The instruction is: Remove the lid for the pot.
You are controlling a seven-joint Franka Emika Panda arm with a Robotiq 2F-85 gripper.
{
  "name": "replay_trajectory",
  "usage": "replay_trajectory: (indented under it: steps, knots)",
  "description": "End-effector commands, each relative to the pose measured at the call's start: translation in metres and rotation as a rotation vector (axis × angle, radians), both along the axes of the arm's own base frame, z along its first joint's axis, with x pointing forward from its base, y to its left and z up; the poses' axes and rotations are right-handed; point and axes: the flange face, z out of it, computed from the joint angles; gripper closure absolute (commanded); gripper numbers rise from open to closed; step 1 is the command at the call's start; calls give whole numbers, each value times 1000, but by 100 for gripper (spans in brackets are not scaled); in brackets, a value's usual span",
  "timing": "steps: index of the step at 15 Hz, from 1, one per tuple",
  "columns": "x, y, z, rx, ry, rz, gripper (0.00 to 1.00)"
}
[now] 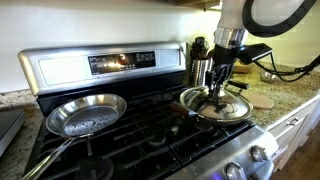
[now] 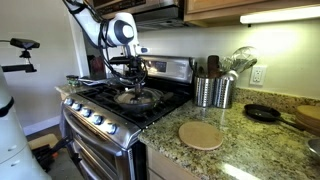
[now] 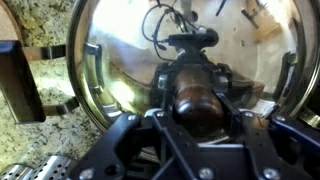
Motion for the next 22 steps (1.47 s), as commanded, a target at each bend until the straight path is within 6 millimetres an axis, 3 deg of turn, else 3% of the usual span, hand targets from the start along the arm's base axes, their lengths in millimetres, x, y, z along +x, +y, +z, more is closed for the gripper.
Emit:
replay_trajectory:
  steps: [1, 8, 11, 17, 22]
  knots:
    - [-1, 3, 14, -39, -4, -22, 80]
    - [-4, -10, 62, -58, -106, -34, 80]
    - [-5, -30, 87, -90, -170, -64, 80]
    - [-8, -99, 122, -138, -250, -184, 80]
    - [-11, -179, 127, -167, -249, -325, 80]
